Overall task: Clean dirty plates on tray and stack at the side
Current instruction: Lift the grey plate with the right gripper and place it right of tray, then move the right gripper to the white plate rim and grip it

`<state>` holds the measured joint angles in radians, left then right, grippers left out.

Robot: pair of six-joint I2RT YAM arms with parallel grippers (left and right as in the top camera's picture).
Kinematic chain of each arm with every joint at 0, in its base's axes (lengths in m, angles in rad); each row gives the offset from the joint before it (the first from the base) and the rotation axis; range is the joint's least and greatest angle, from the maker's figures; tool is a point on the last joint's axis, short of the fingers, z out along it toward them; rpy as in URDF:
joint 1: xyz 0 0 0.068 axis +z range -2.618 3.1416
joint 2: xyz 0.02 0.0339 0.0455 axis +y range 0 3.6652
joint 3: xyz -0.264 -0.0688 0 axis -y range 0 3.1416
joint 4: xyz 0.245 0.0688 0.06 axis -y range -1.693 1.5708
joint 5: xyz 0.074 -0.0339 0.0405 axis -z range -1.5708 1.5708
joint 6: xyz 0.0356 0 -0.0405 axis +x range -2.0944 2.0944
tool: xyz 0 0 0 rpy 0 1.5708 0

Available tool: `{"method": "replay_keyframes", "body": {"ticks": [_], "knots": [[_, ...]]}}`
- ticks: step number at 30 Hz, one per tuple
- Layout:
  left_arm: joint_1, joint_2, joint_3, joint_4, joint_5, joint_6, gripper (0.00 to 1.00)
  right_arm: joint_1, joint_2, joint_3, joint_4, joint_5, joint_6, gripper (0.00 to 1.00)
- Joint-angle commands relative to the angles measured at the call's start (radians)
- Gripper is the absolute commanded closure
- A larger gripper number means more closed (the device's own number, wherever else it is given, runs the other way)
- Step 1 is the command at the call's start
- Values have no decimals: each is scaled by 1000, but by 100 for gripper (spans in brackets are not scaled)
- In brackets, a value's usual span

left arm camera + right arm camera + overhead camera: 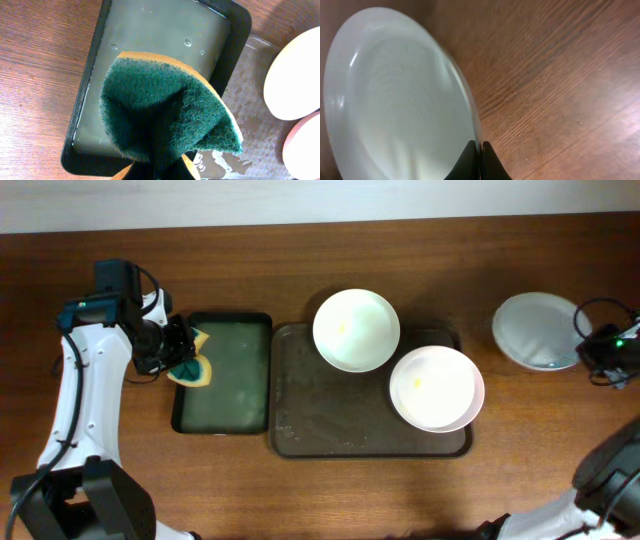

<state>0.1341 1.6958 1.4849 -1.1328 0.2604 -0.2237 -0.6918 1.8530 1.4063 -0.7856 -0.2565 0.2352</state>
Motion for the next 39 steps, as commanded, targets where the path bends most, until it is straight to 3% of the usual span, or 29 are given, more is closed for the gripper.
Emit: {"method": "replay_keyframes", "body": {"ticks": [1, 7, 12, 18, 21, 30, 34, 39], "knots": [[3, -36, 23, 3, 5, 16, 100, 18, 68, -1, 3, -12, -26, 96], [3, -36, 23, 3, 4, 16, 100, 68, 136, -1, 13, 5, -40, 96], [3, -36, 23, 3, 4, 16, 100, 104, 134, 8, -11, 56, -41, 69], [3, -36, 23, 6, -28, 16, 100, 188, 134, 229, -239, -141, -231, 52], [1, -35, 23, 6, -39, 16, 100, 307, 134, 313, -320, -142, -280, 51], [-93, -36, 23, 14, -83, 16, 100, 685, 202, 311, -218, -22, -283, 52], [-121, -36, 23, 14, -114, 16, 100, 775, 260, 311, -155, 9, -284, 53], [-126, -35, 23, 14, -120, 16, 100, 807, 327, 311, -113, 34, -280, 62]]}}
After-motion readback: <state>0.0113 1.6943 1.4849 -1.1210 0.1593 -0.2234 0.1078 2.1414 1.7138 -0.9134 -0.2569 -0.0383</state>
